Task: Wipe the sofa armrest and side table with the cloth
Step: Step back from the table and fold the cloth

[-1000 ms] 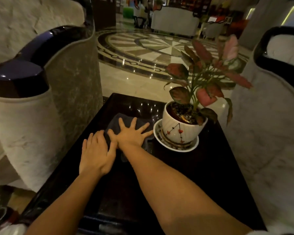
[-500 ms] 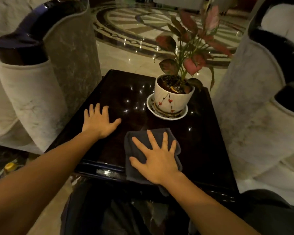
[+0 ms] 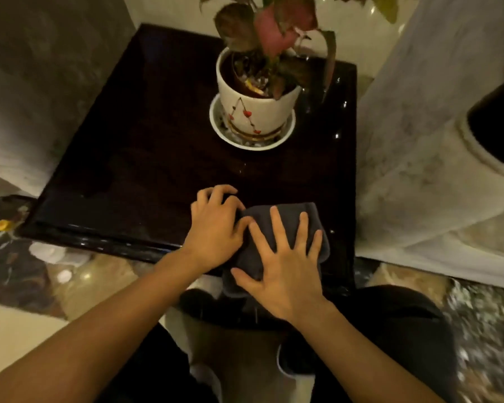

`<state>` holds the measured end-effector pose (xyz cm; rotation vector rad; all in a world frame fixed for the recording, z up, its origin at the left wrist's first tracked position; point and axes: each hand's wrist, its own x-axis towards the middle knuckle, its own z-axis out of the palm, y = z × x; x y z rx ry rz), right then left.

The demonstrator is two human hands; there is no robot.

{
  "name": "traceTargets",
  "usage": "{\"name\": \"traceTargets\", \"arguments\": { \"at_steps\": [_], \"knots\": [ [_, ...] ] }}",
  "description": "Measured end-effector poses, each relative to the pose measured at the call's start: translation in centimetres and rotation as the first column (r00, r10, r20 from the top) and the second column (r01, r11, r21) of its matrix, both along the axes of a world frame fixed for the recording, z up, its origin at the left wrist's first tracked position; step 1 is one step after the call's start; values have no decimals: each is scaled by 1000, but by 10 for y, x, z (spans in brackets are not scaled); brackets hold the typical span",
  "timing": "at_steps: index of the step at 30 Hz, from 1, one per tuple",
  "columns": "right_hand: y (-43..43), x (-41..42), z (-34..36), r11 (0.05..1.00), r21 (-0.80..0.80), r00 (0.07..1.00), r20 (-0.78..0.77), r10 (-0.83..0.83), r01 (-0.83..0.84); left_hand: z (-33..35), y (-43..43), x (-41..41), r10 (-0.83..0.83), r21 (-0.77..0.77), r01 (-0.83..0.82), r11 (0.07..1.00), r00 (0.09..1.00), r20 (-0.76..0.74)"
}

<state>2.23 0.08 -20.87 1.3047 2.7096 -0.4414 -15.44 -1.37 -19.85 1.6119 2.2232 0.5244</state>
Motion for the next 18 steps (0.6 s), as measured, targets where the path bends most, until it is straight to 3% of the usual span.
{"name": "traceTargets", "arguments": {
  "at_steps": [2, 4, 6, 7, 9, 11, 15, 18],
  "knots": [
    [-11, 21, 9, 992, -127, 998, 57, 11, -4, 5, -11, 25, -8, -27, 8, 1000, 1000, 6],
    [-23, 48, 39, 929, -371, 990, 139, 35, 20, 25, -30, 50, -97, -232, 123, 965, 988, 119],
    [-38, 78, 86, 733, -660, 981, 189, -48, 163, 62, -63, 71, -153, -521, 297, 800, 941, 301],
    [-45, 94, 110, 609, -745, 962, 235, -141, 271, 79, -82, 78, -199, -589, 371, 718, 920, 337],
    [-60, 124, 162, 514, -756, 913, 353, -203, 406, 118, -120, 89, -252, -624, 452, 638, 888, 386],
    [-77, 143, 201, 540, -759, 931, 308, -194, 364, 151, -145, 94, -227, -592, 461, 661, 875, 427],
    [-111, 151, 254, 536, -837, 983, 7, -186, 108, 234, -167, 94, -187, -353, 477, 805, 769, 612],
    [-109, 147, 264, 550, -834, 967, -165, -192, -33, 274, -174, 96, -145, -313, 512, 800, 671, 727]
  ]
}}
